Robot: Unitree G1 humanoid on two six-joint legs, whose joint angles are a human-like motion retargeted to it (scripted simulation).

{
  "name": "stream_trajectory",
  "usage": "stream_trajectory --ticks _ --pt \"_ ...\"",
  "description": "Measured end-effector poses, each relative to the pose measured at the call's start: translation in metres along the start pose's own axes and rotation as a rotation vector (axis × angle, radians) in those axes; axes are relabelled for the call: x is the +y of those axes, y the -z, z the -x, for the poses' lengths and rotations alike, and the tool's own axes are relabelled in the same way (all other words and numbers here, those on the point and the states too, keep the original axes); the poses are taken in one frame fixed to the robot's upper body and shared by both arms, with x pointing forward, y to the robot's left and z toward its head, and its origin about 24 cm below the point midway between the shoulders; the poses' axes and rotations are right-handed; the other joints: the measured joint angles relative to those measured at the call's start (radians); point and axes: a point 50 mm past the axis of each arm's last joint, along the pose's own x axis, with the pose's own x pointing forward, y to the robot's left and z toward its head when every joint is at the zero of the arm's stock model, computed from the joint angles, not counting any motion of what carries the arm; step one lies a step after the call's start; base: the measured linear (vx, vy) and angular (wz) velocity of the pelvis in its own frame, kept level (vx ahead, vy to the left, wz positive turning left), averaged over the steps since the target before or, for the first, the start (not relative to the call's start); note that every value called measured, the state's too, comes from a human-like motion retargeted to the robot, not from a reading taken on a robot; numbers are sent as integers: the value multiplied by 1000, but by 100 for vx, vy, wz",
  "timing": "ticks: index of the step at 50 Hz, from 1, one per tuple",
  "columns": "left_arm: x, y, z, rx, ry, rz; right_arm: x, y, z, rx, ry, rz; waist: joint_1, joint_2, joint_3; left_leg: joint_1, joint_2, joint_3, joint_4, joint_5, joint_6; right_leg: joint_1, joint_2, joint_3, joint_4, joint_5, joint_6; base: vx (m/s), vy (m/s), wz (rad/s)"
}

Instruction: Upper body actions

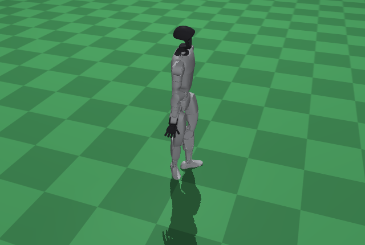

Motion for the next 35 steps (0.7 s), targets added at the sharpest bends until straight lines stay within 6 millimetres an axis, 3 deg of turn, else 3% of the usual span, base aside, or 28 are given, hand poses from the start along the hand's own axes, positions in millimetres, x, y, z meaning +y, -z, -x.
stream_trajectory --ticks 5,9,15,18,23,24,26,29,35 --pt "8 23 0 72 -16 51 5 -32 2 -114 -12 27 -4 -11 -9 -30 -4 -54 41 -34 13 3 -9 -32 6 9 16 8 10 43" --pt "12 28 1 81 -20 68 15 -53 4 -191 -49 52 49 -35 9 -6 -7 -28 52 -74 18 18 -22 -18 14 23 21 11 9 -37" --pt "11 33 0 80 -1 85 25 -49 3 -197 -48 158 49 -51 -24 12 -25 -38 48 -120 19 43 -44 -52 43 45 47 26 15 -1" --pt "10 23 0 55 7 67 27 -38 2 -167 -57 168 9 -34 -14 32 -23 -75 42 -128 30 68 -47 -61 92 81 18 23 14 44" --pt "3 -10 1 -40 31 -16 24 -25 0 -123 -48 124 -34 55 42 78 55 -140 36 -134 34 29 -82 77 352 163 -134 15 11 34" --pt "2 -18 2 -63 32 -30 24 -24 0 -117 -44 116 -37 65 50 83 67 -139 36 -135 34 -8 -103 141 432 157 -140 11 3 -11" --pt "2 -32 4 -108 31 -58 23 -22 0 -106 -42 101 -49 66 63 86 70 -139 32 -136 37 -104 -116 317 560 131 -111 9 2 1" --pt "2 -48 7 -152 23 -89 26 -20 0 -97 -48 83 -92 59 69 76 59 -171 29 -132 44 -214 -45 539 584 86 -52 3 -3 55" --pt "2 -60 10 -190 16 -117 34 -14 -1 -85 -61 100 -147 10 65 76 7 -218 26 -133 51 -252 37 713 289 10 -52 8 -8 49"
